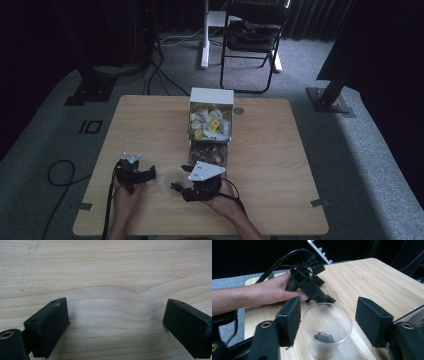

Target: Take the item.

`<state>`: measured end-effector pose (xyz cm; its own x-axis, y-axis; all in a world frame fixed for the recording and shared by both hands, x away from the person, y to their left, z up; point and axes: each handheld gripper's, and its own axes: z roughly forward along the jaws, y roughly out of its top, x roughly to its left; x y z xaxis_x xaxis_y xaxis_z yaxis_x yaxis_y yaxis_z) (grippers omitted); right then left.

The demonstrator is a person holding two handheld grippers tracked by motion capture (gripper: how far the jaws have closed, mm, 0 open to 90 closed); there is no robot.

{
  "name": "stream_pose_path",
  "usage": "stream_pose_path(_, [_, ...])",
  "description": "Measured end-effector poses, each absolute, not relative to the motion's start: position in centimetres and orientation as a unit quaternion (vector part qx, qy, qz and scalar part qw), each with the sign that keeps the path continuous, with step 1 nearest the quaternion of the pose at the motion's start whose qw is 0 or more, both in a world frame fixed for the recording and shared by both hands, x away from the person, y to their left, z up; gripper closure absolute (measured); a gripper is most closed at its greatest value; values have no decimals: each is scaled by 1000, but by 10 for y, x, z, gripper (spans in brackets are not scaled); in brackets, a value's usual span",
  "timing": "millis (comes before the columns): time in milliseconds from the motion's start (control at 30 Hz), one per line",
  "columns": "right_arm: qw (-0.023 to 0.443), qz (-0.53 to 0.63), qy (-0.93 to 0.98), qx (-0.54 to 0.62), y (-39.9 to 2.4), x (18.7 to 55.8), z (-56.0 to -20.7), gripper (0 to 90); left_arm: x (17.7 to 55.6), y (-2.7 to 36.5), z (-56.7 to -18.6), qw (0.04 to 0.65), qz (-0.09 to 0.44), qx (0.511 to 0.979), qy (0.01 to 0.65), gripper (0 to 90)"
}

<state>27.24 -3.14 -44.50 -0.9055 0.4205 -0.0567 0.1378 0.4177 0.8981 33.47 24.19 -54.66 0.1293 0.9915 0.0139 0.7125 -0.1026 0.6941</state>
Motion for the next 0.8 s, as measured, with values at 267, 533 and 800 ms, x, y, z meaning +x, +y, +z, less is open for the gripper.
stream_pose_path(267, [136,505,839,154,-31,269,-446,321,335,242,-547,277,252,699,610,69])
stream_pose_path(533, [136,505,838,157,-40,270,-446,323,335,242,-547,277,252,699,610,69])
stream_pose_path(800, [147,503,836,162,-53,270,-443,323,335,242,-547,277,252,698,610,69])
